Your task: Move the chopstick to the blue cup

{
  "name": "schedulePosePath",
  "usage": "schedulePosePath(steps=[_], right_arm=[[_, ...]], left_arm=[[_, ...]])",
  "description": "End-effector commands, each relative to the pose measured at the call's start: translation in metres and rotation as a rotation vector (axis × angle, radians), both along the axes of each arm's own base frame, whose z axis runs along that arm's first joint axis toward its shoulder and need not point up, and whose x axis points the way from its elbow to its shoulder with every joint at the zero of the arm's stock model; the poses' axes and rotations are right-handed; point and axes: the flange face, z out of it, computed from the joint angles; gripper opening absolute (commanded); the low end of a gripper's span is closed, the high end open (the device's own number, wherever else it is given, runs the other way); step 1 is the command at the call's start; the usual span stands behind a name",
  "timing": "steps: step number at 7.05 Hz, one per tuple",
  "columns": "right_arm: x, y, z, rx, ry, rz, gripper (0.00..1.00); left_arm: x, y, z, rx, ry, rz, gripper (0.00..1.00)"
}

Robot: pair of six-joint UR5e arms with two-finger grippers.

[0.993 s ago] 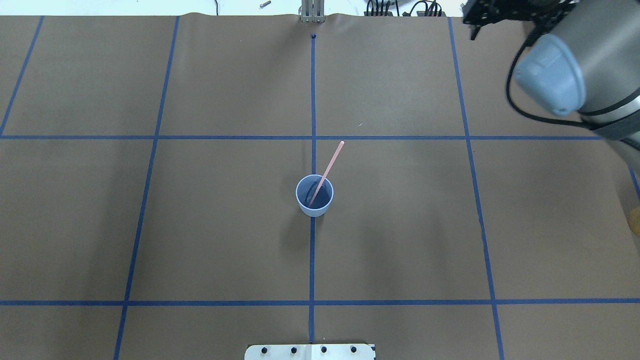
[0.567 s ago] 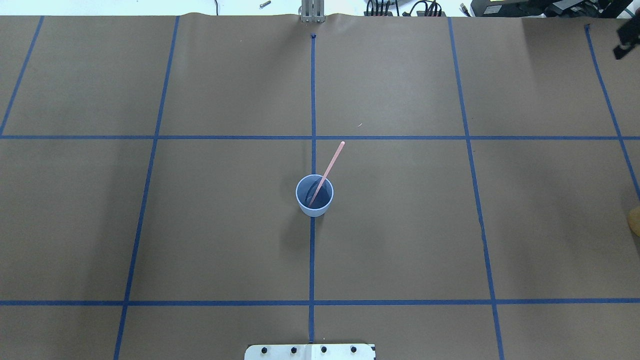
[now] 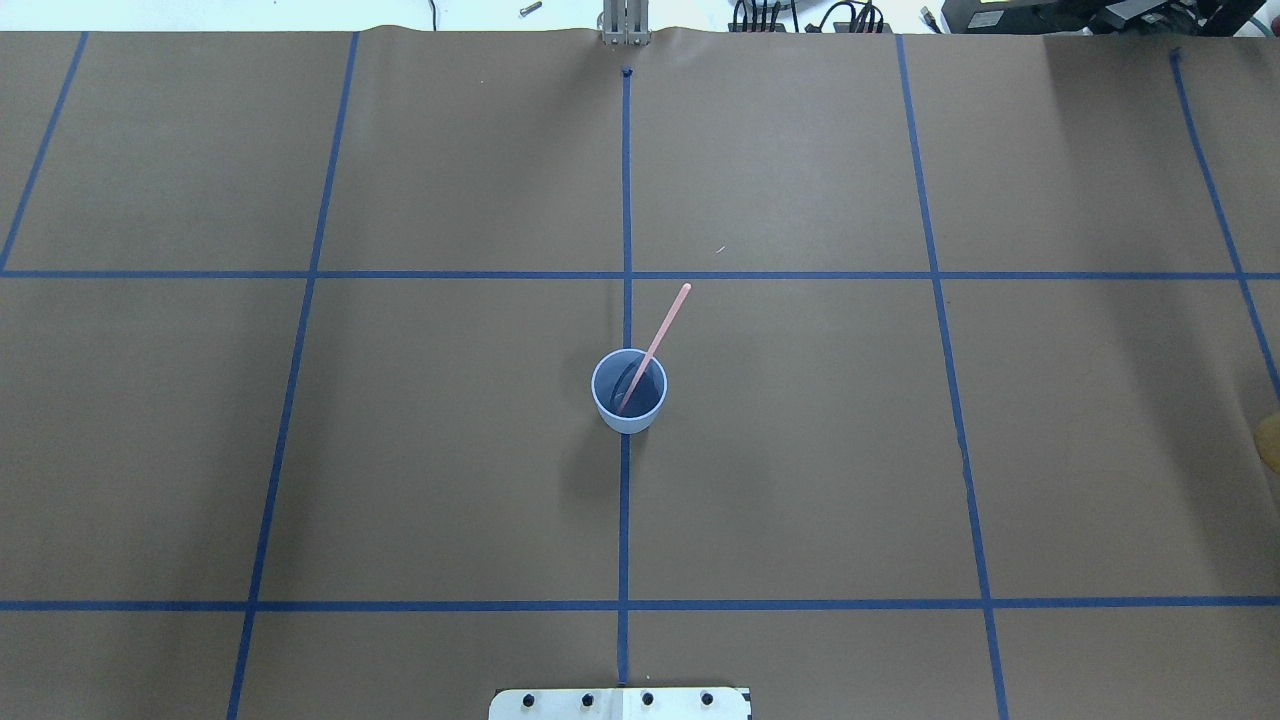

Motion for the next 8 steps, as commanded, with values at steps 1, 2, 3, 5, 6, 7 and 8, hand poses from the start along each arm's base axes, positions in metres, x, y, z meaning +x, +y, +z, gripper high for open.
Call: schedulePosePath(steps=[1,2,3,5,6,7,8], right_arm=[[0.005,0.045,0.052,-0.049,-0.015,-0.006,1.00],[0.005,0.046,0.054,-0.055,-0.018,-0.005,1.00],[0.004,0.049,0.060,-0.073,-0.023,-0.002,1.00],[-0.021,0.014,0.034,-0.124,0.002,0.074,1.00],[-0.029,0.009,0.031,-0.131,0.009,0.102,1.00],[-0.029,0.008,0.034,-0.095,0.007,0.104,1.00],[-0.030,0.008,0.034,-0.090,0.002,0.105,1.00]], left_arm=[[0.000,0.003,0.002,0.000,0.000,0.003,0.99],[0.001,0.012,0.008,-0.015,0.001,0.003,0.99],[0.001,0.014,0.009,-0.016,0.003,0.003,0.99],[0.002,0.019,0.013,-0.023,0.004,0.004,0.99],[0.002,0.020,0.013,-0.024,0.004,0.004,0.99],[0.002,0.020,0.013,-0.024,0.004,0.004,0.99],[0.002,0.019,0.013,-0.024,0.004,0.005,0.99]])
